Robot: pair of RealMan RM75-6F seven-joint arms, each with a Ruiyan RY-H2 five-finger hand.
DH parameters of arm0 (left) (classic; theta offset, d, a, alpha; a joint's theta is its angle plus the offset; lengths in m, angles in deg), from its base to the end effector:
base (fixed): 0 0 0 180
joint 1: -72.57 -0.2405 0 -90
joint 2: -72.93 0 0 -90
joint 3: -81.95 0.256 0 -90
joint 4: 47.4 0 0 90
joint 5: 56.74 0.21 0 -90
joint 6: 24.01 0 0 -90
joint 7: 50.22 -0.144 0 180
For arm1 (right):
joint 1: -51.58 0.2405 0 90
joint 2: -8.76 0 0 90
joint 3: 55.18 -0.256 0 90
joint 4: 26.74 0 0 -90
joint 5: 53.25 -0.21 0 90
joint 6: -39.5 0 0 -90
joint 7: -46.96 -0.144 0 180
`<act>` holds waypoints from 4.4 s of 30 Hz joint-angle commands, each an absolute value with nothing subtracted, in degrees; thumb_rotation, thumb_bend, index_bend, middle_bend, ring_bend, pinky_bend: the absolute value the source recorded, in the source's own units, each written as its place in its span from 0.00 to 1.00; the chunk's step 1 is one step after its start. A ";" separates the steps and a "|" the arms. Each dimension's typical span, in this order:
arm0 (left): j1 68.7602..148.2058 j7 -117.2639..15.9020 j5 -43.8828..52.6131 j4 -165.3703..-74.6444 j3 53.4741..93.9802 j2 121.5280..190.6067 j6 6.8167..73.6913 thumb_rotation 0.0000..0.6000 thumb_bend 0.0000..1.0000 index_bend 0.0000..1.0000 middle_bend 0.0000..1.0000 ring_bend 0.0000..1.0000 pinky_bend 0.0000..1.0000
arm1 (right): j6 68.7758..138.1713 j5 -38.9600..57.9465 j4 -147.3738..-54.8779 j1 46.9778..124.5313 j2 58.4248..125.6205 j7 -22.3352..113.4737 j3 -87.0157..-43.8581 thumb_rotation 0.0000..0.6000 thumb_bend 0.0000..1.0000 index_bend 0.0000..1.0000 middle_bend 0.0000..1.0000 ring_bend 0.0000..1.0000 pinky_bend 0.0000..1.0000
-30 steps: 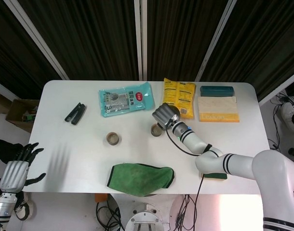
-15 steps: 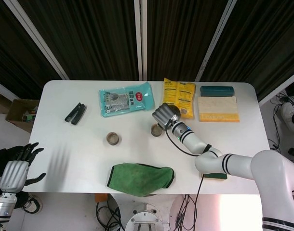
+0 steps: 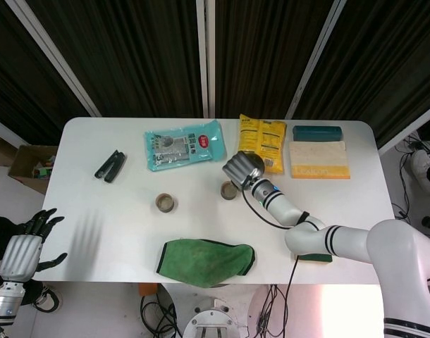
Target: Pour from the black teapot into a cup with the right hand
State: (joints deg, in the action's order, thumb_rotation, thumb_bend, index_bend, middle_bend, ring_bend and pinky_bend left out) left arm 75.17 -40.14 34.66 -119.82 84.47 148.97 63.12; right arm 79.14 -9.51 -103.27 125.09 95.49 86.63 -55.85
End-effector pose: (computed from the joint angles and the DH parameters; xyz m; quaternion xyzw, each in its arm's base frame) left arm -0.3541 0.1507 0.1094 -0.6186 -0.4078 -0.3859 0.5496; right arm -0.0526 -0.4136 -0.0323 0.8821 -0.1472 0.2037 0.3985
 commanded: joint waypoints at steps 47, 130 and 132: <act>75.35 -40.61 34.74 -120.10 84.53 149.03 62.84 1.00 0.13 0.21 0.09 0.07 0.23 | 82.48 9.17 -105.66 112.02 90.23 55.73 -63.03 1.00 0.52 1.00 1.00 0.97 0.55; 76.19 -43.63 35.03 -122.66 84.90 148.56 61.74 1.00 0.13 0.22 0.09 0.07 0.23 | 93.38 26.85 -90.86 88.43 96.30 37.54 -59.29 0.63 0.00 0.43 0.50 0.35 0.09; 76.18 -43.66 35.08 -122.68 84.92 148.54 61.80 1.00 0.13 0.22 0.09 0.07 0.23 | 93.95 26.86 -91.20 88.18 96.16 39.33 -59.30 0.63 0.00 0.27 0.36 0.20 0.04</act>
